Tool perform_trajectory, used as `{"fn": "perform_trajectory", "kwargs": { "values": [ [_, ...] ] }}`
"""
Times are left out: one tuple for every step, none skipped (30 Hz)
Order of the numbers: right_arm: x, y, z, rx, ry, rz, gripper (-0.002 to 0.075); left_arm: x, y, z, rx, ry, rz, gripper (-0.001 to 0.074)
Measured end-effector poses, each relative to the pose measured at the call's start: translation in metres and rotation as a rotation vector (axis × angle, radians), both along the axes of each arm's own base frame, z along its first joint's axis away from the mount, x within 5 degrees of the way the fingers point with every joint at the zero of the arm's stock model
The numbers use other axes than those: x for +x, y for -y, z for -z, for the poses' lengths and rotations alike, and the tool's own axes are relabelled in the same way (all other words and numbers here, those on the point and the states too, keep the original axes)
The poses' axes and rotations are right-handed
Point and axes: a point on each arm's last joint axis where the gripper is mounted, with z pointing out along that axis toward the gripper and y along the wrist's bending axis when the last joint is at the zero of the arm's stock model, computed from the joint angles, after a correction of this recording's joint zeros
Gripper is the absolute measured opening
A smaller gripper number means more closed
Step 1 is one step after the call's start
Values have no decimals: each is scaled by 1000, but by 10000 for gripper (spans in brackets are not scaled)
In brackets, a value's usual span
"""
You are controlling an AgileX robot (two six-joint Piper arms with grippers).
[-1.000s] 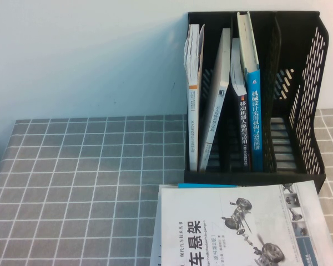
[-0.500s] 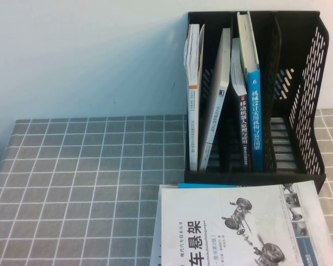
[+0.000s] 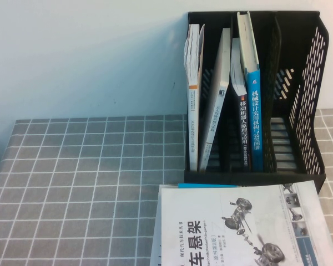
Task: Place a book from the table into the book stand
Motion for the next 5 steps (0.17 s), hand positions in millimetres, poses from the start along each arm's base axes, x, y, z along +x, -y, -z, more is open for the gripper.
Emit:
{"fn": "perform_trajectory", "kwargs": {
  "values": [
    [0, 0, 0, 0, 0, 0, -4, 0, 0, 0, 0, 0, 0, -3],
    [0, 0, 0, 0, 0, 0, -4, 0, 0, 0, 0, 0, 0, -3],
    [0, 0, 0, -2, 0, -1, -4, 0, 0, 0, 0, 0, 0, -3],
    [0, 0, 0, -2, 0, -1, -4, 0, 0, 0, 0, 0, 0, -3],
    [0, 0, 0, -2, 0, -1, -4, 0, 0, 0, 0, 0, 0, -3]
  ]
}}
